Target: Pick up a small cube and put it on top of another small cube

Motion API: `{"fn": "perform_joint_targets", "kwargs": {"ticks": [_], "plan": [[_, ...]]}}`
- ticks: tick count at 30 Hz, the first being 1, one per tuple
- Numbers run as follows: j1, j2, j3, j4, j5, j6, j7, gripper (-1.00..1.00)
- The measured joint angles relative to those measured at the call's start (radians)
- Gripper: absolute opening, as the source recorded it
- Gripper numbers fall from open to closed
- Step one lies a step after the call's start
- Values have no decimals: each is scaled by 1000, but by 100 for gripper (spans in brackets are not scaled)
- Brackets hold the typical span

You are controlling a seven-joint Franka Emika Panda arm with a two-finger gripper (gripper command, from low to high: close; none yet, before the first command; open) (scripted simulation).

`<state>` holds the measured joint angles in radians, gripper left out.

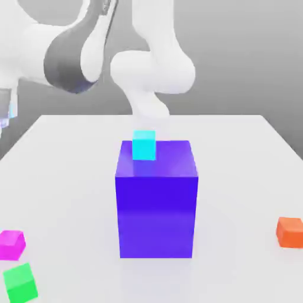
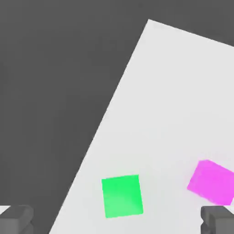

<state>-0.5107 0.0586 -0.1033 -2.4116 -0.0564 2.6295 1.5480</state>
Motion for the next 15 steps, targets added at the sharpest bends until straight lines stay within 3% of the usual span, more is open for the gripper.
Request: {"fn": "perform_joint_targets", "kwargs": {"ticks": [5, 10, 11, 15], "plan": [[-62, 180, -24, -24, 112, 70, 69, 0], [-114, 361, 15, 2, 173, 197, 55, 0], [-120, 388, 22, 7, 178, 218, 51, -100], [-120, 388, 22, 7, 178, 219, 52, -100]]}}
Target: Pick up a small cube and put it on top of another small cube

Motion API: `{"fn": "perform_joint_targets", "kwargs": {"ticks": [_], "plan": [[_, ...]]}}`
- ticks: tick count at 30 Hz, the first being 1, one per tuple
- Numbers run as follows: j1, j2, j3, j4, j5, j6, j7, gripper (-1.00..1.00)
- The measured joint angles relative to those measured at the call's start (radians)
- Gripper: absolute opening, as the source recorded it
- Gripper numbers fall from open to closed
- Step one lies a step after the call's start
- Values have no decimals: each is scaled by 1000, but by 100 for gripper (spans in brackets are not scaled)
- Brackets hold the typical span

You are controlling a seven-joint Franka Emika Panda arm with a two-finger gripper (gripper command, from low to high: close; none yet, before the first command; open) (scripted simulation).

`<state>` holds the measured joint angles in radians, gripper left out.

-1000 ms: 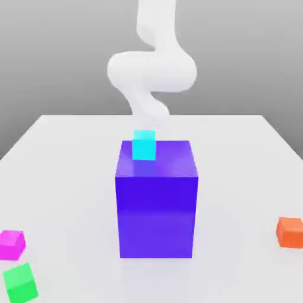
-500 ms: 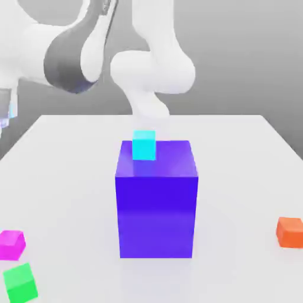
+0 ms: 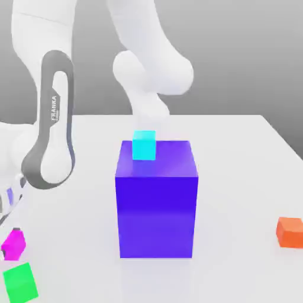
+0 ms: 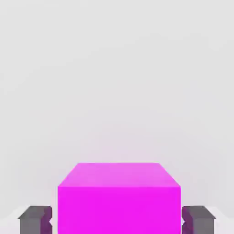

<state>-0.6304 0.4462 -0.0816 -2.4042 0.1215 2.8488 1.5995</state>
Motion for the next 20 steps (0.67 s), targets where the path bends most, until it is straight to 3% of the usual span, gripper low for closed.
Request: {"fn": "perform_joint_targets", "kwargs": {"ticks": [3, 8, 12, 16, 17, 20], "plan": [[-3, 2, 2, 0, -1, 2, 2, -100], [20, -151, -21, -25, -46, -125, 40, -100], [132, -184, 27, 95, -91, -276, 171, -100], [157, -82, 48, 137, -96, -216, 203, -100], [158, -55, 49, 140, -94, -192, 202, 100], [158, -55, 49, 140, -94, -192, 202, 100]]}}
